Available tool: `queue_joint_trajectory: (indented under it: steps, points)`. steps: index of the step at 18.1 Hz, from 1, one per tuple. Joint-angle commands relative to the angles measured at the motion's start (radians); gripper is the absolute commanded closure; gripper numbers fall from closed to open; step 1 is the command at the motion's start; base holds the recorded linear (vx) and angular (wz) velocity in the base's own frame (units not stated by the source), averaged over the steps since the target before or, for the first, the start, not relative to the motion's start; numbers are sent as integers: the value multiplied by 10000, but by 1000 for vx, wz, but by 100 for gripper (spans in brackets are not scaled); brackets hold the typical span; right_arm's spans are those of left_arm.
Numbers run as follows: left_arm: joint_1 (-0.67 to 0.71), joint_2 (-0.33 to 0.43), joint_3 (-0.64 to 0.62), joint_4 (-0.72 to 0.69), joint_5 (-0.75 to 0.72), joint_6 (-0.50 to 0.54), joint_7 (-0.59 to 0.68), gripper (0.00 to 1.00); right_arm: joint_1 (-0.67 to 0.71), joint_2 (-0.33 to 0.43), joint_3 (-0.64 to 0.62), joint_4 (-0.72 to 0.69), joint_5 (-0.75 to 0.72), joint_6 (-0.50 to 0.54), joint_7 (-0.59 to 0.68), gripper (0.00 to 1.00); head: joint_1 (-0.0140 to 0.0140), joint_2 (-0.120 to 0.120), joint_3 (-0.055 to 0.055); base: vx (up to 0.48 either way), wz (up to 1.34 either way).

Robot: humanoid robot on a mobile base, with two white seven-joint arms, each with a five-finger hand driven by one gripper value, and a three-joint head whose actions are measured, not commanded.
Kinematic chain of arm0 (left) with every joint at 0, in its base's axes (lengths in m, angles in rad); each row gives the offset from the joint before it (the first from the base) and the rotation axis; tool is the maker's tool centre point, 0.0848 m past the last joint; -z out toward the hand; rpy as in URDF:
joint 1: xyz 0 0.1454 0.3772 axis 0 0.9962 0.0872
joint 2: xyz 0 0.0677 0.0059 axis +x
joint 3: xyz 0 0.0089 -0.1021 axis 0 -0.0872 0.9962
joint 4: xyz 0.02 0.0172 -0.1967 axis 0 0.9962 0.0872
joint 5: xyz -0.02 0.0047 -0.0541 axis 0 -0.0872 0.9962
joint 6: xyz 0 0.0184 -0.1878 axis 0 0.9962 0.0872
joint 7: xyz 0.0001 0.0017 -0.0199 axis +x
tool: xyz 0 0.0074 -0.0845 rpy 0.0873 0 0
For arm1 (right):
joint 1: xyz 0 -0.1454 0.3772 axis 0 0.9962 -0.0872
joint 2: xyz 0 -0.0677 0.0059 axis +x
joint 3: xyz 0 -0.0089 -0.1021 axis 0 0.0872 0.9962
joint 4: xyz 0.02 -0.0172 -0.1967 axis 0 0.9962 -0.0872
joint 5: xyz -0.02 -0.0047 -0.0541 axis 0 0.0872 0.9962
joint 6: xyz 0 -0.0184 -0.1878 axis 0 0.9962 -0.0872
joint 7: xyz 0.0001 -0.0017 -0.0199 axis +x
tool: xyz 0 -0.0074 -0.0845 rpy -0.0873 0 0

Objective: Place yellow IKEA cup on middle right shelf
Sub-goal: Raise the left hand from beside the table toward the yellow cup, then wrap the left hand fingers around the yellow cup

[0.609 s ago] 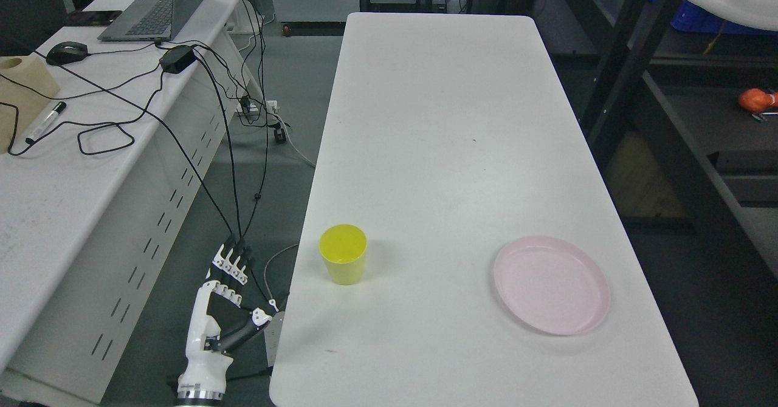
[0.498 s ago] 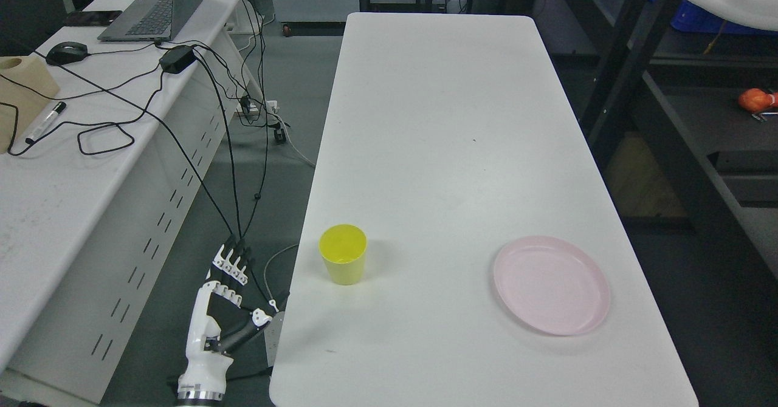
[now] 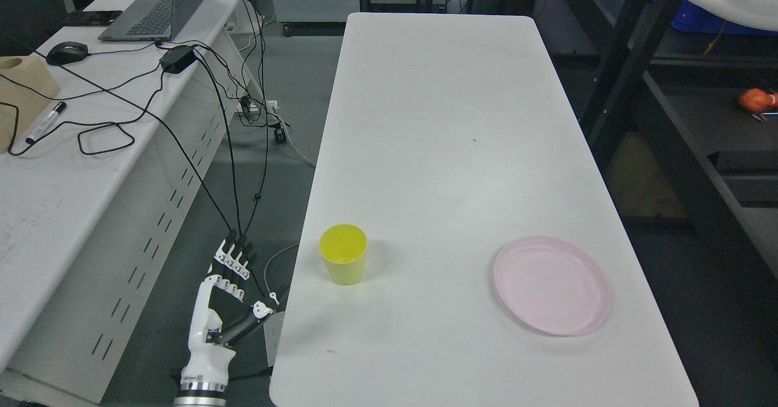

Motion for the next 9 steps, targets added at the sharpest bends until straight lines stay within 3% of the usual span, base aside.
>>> queue_joint_trajectory:
  steps: [1, 4, 7, 9]
  points:
    - [-1271, 175, -68, 1253, 573, 418, 6, 3, 139, -175, 169, 0, -245, 3, -7, 1, 0, 0, 0, 0, 0]
    - [-1885, 175, -52, 1390, 1036, 1262, 22, 1, 139, -175, 169, 0, -245, 3, -7, 1, 0, 0, 0, 0, 0]
    - [-2468, 175, -174, 1820, 1036, 1371, -39, 1, 139, -175, 169, 0, -245, 3, -7, 0, 0, 0, 0, 0, 0]
    - [-2516, 175, -815, 1729, 1036, 1372, -817, 1, 139, -175, 169, 0, -245, 3, -7, 1, 0, 0, 0, 0, 0]
